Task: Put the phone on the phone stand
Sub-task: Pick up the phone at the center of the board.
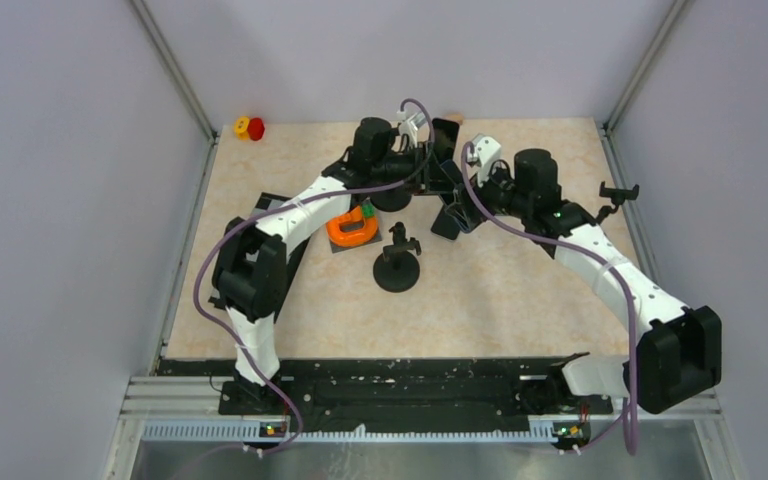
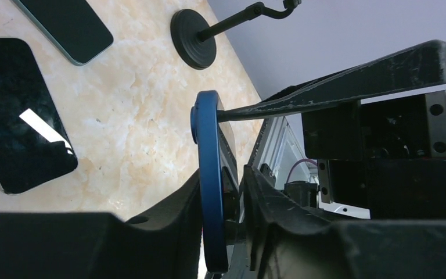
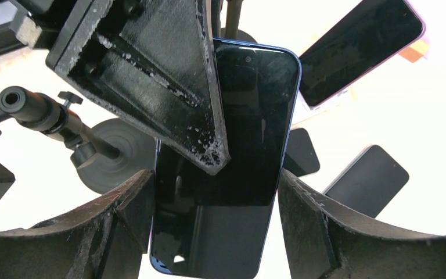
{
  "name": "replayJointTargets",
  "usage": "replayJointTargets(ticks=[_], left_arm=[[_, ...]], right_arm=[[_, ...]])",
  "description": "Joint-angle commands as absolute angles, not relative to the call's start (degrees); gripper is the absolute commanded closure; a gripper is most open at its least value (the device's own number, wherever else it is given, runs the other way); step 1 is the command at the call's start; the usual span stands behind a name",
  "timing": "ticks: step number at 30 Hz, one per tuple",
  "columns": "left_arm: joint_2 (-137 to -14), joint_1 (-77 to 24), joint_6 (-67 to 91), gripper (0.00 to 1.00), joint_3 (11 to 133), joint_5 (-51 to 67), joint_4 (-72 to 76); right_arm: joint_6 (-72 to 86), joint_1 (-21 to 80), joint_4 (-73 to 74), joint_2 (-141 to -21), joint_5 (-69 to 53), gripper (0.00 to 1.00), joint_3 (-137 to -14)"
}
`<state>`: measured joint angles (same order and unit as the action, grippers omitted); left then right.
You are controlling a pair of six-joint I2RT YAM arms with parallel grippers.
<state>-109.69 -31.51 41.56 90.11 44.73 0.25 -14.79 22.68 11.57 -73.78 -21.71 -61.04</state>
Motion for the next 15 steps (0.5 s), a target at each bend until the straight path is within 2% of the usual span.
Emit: replayJointTargets(ticks=[1, 4, 7, 10, 12, 15], left_arm=[[-109.7, -31.5, 43.2, 0.70, 91.5, 46.7, 4.7], [-109.5, -31.5, 42.6, 0.86, 91.5, 47.2, 4.9], [-108.9, -31.4, 39.7, 1.00, 92.2, 47.4, 3.7], [-107.7, -30.9, 34.1, 1.00, 93.6, 46.8, 0.4], [-106.2, -30.3, 30.8, 1.00, 94.1, 47.0, -1.5], [-104.0, -29.6, 25.7, 1.00, 95.6, 48.6, -4.2]], right_arm=[[-14.4, 23.3, 6.6, -71.9, -22.4, 0.72, -61.3], [-14.2, 23.3, 6.8, -72.0, -22.7, 0.69, -61.1], [-14.4, 23.3, 7.9, -71.9, -22.9, 0.55, -61.5], [-15.1, 23.4, 10.0, -71.5, -23.2, 0.37, -62.1], [-16.0, 23.3, 11.8, -70.9, -24.1, 0.20, -62.3], [-17.5, 23.3, 14.5, -69.6, -25.1, 0.14, -62.6]])
